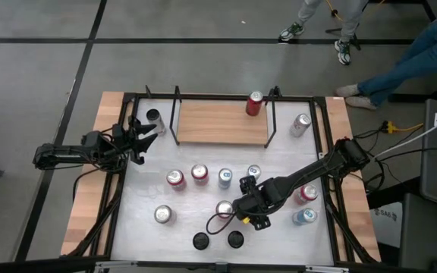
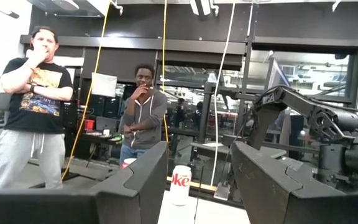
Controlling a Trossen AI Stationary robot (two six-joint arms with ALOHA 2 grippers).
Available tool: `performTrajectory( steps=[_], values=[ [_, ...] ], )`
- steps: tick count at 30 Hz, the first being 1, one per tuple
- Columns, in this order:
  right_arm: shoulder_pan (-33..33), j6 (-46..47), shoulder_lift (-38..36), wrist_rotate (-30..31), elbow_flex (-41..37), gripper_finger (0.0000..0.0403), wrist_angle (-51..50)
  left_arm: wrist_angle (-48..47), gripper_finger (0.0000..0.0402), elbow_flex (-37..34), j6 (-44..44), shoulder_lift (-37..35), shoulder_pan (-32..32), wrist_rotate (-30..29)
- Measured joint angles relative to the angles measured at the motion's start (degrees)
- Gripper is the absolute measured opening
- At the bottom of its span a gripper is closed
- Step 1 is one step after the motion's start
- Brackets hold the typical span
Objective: Place canned beverage on shelf
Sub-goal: Put the red and black soda can on the shelf aligned with other red soda can
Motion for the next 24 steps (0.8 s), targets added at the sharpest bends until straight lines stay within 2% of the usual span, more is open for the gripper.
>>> performTrajectory(
  steps=[4,11,21,24],
  values=[
    [0.0,-0.02,0.0,0.75,0.01,0.0359,-0.08,-0.01,0.0174,0.0,0.0,0.0,0.0,0.0],
    [0.0,0.12,-0.02,0.67,0.04,0.0287,-0.06,-0.02,0.0174,0.0,-0.04,0.0,-0.01,0.0],
    [0.0,3.66,-0.32,-1.22,0.1,0.0291,-0.51,-0.01,0.0174,0.0,-0.05,0.0,-0.01,0.0],
    [-0.02,4.14,-0.3,-2.22,2.01,0.029,-3.95,-0.02,0.0174,0.0,-0.07,0.0,0.0,0.0]
  ],
)
